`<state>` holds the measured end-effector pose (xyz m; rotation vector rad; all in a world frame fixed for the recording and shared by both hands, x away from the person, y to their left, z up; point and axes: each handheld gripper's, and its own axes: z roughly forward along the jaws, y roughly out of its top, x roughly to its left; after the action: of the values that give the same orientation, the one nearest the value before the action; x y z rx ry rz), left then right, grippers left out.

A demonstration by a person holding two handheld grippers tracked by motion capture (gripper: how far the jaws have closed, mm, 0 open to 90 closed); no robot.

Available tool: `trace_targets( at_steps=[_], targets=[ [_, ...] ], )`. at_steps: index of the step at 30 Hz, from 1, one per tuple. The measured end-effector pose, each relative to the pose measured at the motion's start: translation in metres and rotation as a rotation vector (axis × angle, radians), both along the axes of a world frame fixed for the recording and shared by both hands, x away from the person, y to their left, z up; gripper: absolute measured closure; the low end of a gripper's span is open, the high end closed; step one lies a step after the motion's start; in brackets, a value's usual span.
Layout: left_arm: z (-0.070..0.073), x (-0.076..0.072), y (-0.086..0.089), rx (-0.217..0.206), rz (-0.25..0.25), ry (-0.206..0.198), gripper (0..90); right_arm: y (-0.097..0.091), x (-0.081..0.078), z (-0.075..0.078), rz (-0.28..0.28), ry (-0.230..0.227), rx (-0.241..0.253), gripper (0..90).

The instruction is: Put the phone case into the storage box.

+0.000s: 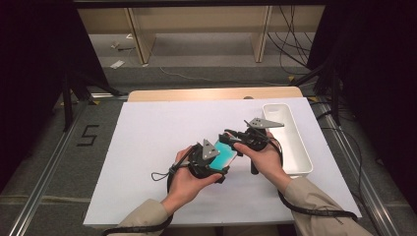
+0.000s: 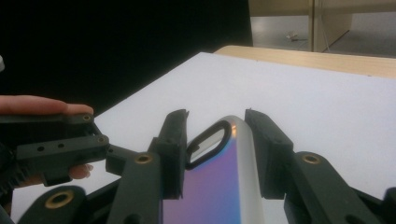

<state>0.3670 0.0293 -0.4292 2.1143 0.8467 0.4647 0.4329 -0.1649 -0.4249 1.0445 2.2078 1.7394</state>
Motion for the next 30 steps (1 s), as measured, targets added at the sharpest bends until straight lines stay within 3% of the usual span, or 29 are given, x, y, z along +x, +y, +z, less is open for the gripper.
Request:
trace_targets(
  at_steps=[9, 17, 23, 24, 25, 28, 30],
  targets=[
    [-0.002, 0.0, -0.001, 0.009, -0.003, 0.002, 17.2, 0.0, -0.002, 0.002, -0.007, 0.01, 0.028, 68.3],
    [-0.002, 0.0, -0.003, 0.032, -0.01, -0.024, 17.1, 0.002, -0.006, 0.007, 0.002, 0.009, 0.066, 74.4],
    [0.0, -0.002, -0.004, 0.027, -0.021, -0.045, 16.8, 0.003, -0.013, 0.015, 0.002, 0.047, 0.134, 79.7],
    [0.001, -0.002, -0.002, 0.04, -0.021, -0.053, 22.1, 0.003, -0.015, 0.017, 0.012, 0.048, 0.143, 80.3],
    [0.002, -0.001, 0.0, 0.029, -0.018, -0.061, 27.3, 0.004, -0.016, 0.02, 0.017, 0.027, 0.116, 80.4],
    [0.003, 0.002, 0.004, -0.038, -0.026, -0.037, 22.2, 0.003, -0.017, 0.025, 0.035, 0.013, 0.125, 80.4],
    [0.003, 0.003, 0.008, -0.047, -0.028, -0.046, 21.7, 0.001, -0.016, 0.027, 0.035, -0.007, 0.105, 80.4]
  ],
)
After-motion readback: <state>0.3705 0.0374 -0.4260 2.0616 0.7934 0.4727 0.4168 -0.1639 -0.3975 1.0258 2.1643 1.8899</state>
